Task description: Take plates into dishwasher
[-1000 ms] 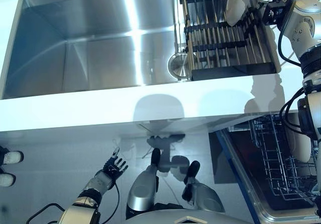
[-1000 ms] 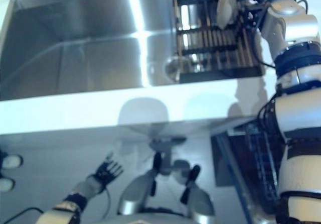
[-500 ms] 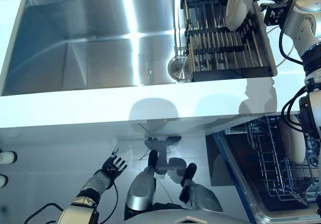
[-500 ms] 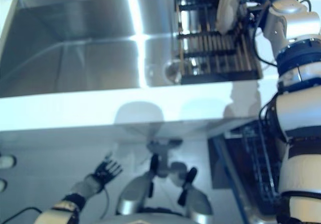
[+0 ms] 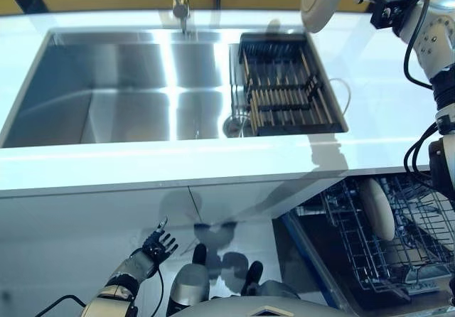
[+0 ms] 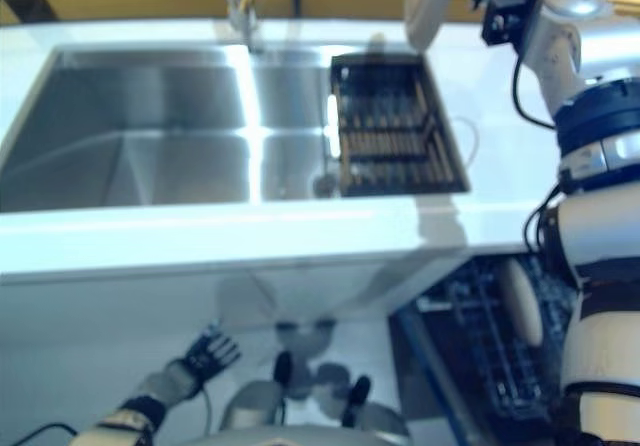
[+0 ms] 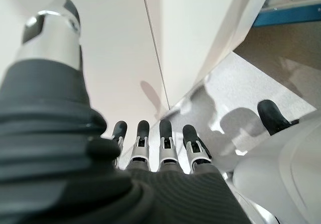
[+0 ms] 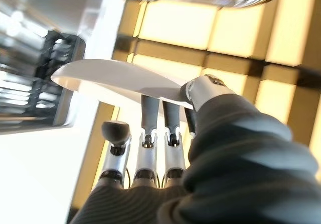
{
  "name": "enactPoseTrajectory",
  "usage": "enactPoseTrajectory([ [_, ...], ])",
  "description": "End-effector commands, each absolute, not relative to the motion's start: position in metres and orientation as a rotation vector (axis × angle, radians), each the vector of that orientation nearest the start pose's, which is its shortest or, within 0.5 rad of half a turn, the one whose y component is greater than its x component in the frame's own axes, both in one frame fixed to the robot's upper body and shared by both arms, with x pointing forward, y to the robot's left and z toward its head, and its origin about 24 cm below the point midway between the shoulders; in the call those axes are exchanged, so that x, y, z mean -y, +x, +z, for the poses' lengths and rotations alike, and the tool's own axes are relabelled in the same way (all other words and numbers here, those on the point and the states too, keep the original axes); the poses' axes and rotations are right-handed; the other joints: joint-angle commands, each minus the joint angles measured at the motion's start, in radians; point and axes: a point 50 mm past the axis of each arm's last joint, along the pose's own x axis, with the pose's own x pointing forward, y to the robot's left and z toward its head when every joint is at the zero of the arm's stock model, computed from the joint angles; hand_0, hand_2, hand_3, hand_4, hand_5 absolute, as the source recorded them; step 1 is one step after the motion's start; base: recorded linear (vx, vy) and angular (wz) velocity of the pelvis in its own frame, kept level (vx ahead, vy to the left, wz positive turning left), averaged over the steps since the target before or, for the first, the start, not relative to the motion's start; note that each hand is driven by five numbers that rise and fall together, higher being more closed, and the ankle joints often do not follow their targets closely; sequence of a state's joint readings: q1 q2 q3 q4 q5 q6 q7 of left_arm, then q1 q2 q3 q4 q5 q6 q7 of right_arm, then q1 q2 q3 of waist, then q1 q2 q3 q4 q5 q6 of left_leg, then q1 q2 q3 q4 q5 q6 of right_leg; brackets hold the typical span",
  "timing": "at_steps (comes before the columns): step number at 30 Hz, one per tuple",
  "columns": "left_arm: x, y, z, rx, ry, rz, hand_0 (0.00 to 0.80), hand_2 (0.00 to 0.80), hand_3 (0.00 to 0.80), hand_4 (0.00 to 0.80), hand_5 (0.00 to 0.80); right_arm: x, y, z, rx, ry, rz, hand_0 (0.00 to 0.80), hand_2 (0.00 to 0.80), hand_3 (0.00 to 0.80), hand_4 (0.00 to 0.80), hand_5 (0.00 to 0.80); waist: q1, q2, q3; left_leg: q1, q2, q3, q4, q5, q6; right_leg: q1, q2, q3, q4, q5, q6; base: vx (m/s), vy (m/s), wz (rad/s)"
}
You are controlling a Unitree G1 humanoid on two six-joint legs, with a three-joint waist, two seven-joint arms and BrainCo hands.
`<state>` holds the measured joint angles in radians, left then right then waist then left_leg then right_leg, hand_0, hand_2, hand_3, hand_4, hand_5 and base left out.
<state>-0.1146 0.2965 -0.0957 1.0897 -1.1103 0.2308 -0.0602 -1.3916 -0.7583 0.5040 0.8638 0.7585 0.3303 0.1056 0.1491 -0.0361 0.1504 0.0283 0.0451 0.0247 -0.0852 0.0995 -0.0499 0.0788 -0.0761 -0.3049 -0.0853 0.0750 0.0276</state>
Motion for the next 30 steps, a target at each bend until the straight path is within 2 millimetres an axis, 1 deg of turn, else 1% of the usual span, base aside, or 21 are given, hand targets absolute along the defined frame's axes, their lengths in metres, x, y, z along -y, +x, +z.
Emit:
enactPoseTrajectory([
  [1,-0.237,0.142,-0.143,-1.073,-0.723,0.454,0.000,0.000,0.000,0.000,0.000,0.221,0.396,0.342,0.214,-0.232,0.100,0.800,0.800,0.800,0.800,0.800,-0.003,-0.040,-0.076,0.053,0.029,0.045,-0.002,-0.060,-0.034,0.050,-0.084,0.014,-0.002,0.000,0.091,0.035,0.021,-0.04],
  [5,-0.241,0.136,-0.144,-1.074,-0.719,0.469,0.000,0.000,0.000,0.000,0.000,0.222,0.394,0.340,0.203,-0.246,0.106,0.800,0.800,0.800,0.800,0.800,-0.012,-0.051,-0.089,0.066,0.028,0.055,-0.002,-0.067,-0.033,0.056,-0.083,0.026,-0.002,0.002,0.095,0.004,0.004,-0.01],
  [10,-0.242,0.136,-0.144,-1.045,-0.744,0.477,0.000,0.000,0.000,0.000,0.000,0.235,0.390,0.335,0.168,-0.370,0.088,0.800,0.800,0.800,0.800,0.800,-0.038,-0.060,-0.104,0.080,0.029,0.079,-0.002,-0.071,-0.031,0.055,-0.082,0.049,-0.002,0.010,0.101,0.004,0.035,-0.16],
  [14,-0.243,0.138,-0.143,-1.036,-0.739,0.466,0.000,0.000,0.000,0.000,0.000,0.254,0.384,0.330,0.137,-0.447,0.065,0.800,0.800,0.800,0.800,0.800,-0.061,-0.066,-0.109,0.086,0.028,0.094,-0.002,-0.077,-0.026,0.052,-0.082,0.069,-0.002,0.016,0.105,-0.004,0.027,-0.12],
  [17,-0.244,0.139,-0.142,-1.024,-0.750,0.465,0.000,0.000,0.000,0.000,0.000,0.265,0.378,0.324,0.114,-0.472,0.061,0.800,0.800,0.800,0.800,0.800,-0.083,-0.071,-0.107,0.093,0.029,0.110,-0.002,-0.080,-0.022,0.045,-0.081,0.087,-0.002,0.023,0.109,-0.006,0.020,-0.16],
  [20,-0.244,0.136,-0.143,-1.024,-0.752,0.459,0.000,0.000,0.000,0.000,0.000,0.277,0.374,0.318,0.095,-0.476,0.050,0.800,0.800,0.800,0.800,0.800,-0.098,-0.074,-0.107,0.100,0.031,0.121,-0.002,-0.085,-0.018,0.042,-0.080,0.104,-0.002,0.026,0.111,0.001,0.018,-0.19],
  [21,-0.244,0.136,-0.143,-1.024,-0.751,0.457,0.000,0.000,0.000,0.000,0.000,0.284,0.370,0.315,0.084,-0.480,0.040,0.800,0.800,0.800,0.800,0.800,-0.110,-0.076,-0.104,0.104,0.031,0.129,-0.002,-0.088,-0.015,0.040,-0.078,0.116,-0.002,0.027,0.112,-0.005,0.012,-0.18],
  [23,-0.245,0.135,-0.143,-1.022,-0.749,0.458,0.000,0.000,0.000,0.000,0.000,0.292,0.367,0.310,0.069,-0.487,0.035,0.800,0.800,0.800,0.800,0.800,-0.124,-0.077,-0.102,0.109,0.033,0.137,-0.002,-0.092,-0.013,0.037,-0.077,0.128,-0.001,0.030,0.114,-0.010,0.008,-0.23],
  [30,-0.248,0.133,-0.142,-1.004,-0.732,0.451,0.000,0.000,0.000,0.000,0.000,0.324,0.350,0.294,0.009,-0.508,0.010,0.800,0.800,0.800,0.800,0.800,-0.156,-0.084,-0.095,0.119,0.038,0.158,-0.002,-0.101,-0.005,0.025,-0.074,0.162,0.003,0.034,0.121,-0.022,-0.002,-0.15],
])
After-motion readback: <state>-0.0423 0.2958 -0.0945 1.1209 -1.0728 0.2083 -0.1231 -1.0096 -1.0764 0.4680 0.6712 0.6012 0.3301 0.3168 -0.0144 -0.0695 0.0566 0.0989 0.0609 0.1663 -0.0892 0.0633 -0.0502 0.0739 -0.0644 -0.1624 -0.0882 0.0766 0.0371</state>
